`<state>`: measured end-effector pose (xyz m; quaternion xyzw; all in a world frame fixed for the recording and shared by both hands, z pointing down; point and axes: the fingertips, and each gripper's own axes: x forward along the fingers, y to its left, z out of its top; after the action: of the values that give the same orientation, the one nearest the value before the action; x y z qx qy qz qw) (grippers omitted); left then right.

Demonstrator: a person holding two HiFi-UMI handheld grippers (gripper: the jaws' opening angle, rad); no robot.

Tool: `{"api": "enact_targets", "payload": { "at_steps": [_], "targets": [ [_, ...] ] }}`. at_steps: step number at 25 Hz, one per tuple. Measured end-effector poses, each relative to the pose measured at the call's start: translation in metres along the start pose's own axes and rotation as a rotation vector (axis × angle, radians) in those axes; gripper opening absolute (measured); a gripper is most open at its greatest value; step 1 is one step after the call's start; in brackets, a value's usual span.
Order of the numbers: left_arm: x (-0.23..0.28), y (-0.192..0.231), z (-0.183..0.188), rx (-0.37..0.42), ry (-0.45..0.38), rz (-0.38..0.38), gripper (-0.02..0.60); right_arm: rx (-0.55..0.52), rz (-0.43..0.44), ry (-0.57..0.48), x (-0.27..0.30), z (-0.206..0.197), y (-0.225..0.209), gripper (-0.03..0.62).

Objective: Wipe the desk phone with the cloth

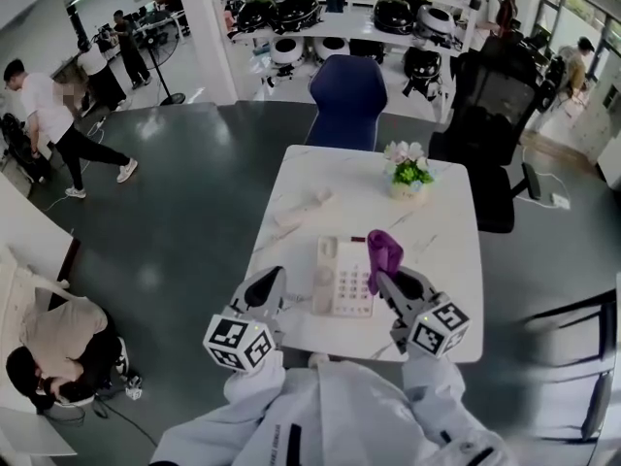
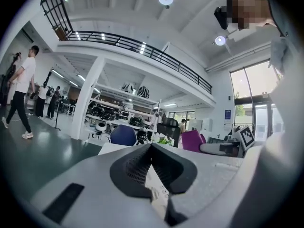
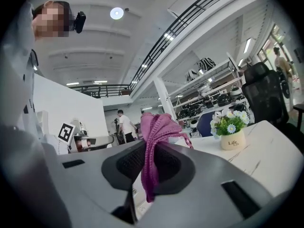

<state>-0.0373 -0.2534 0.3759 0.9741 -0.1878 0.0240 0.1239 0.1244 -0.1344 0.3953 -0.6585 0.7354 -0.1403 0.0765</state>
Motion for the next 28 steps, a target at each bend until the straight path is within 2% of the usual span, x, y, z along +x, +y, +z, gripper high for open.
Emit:
{"api": "enact_targets", "payload": {
  "at_steps": [9, 14, 28],
  "targets": [
    [-0.006, 0.009, 0.029, 0.044, -0.059, 0.026, -0.002, -0.059, -0.104, -0.075, -0.018, 0.028, -0.016, 0.035],
    [-0.009, 0.013, 0.036, 0.053, -0.078, 0.039, -0.002, -0.074, -0.129, -0.097, -0.022, 0.038, -0.02, 0.035],
    [-0.01, 0.014, 0.032, 0.054, -0.065, 0.047, -0.002, -0.078, -0.196, -0.103, -0.026, 0.035, -0.03, 0.035]
  ]
}}
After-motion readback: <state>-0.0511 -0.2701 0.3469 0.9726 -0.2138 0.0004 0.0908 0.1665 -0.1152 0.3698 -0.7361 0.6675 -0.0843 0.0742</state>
